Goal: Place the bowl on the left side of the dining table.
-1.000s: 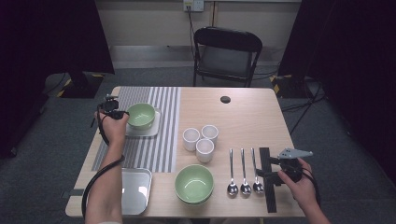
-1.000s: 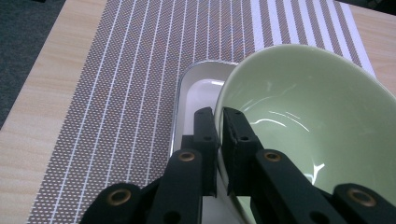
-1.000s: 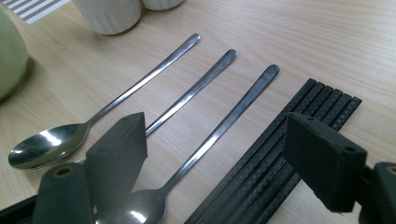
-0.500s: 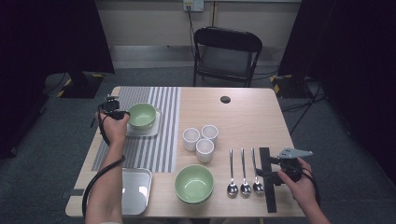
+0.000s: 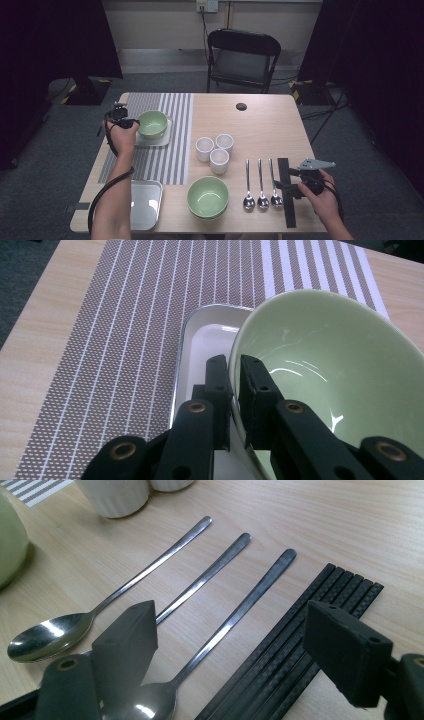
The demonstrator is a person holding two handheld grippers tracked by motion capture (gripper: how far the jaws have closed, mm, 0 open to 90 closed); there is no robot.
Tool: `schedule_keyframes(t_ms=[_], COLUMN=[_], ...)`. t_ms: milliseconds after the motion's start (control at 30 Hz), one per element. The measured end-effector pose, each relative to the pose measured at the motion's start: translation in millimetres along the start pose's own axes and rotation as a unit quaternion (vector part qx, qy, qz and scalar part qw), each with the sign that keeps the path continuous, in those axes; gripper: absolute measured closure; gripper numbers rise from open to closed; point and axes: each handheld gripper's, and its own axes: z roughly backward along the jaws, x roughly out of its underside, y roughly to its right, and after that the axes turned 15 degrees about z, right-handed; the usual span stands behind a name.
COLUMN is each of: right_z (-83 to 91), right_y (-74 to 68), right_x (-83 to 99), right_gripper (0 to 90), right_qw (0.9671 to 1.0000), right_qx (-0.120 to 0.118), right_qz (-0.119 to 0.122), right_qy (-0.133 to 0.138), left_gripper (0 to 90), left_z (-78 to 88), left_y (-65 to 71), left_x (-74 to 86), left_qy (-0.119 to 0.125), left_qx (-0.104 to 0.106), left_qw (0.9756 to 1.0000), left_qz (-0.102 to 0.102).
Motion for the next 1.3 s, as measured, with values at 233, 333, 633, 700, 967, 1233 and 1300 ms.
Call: schedule_keyframes(t_ms=[233,333,633,700,967,1233,1300], right_z=[0.8,0.8,2.9,3.6,4.3,1.2,1.2], right_y=[-2.1,-3.7,-4.3,-4.1,-3.8,-4.7,-4.8], right_x=[-1.6,-2.2,-1.6,-1.6,-1.0,-2.2,-2.3], right_gripper=[21.1,21.1,21.1,21.1,21.1,21.1,21.1], right_qw=[1.0000,1.0000,0.9999,0.9999,0.9999,0.9998,0.9998], right_qx=[0.000,-0.002,0.003,0.005,0.001,-0.004,-0.004], right_qz=[0.006,0.008,0.012,0.012,0.014,0.019,0.020], right_qy=[0.000,0.001,0.000,0.001,0.002,0.001,0.002], left_gripper=[77.2,76.2,69.9,69.2,66.2,61.5,61.4], left_z=[5.2,8.9,23.6,26.0,38.6,46.1,47.0], left_y=[-3.5,-3.3,-3.1,-1.7,2.8,8.9,8.8], left_x=[0.8,1.7,4.2,6.0,9.3,18.0,20.7], left_qy=[-0.001,0.000,0.006,0.005,0.008,0.001,-0.001], left_qx=[0.006,0.007,0.008,0.015,0.019,0.040,0.042], left_qw=[0.9999,0.9999,0.9999,0.9998,0.9998,0.9992,0.9990], left_qz=[0.010,0.009,0.004,0.008,-0.003,-0.006,-0.013])
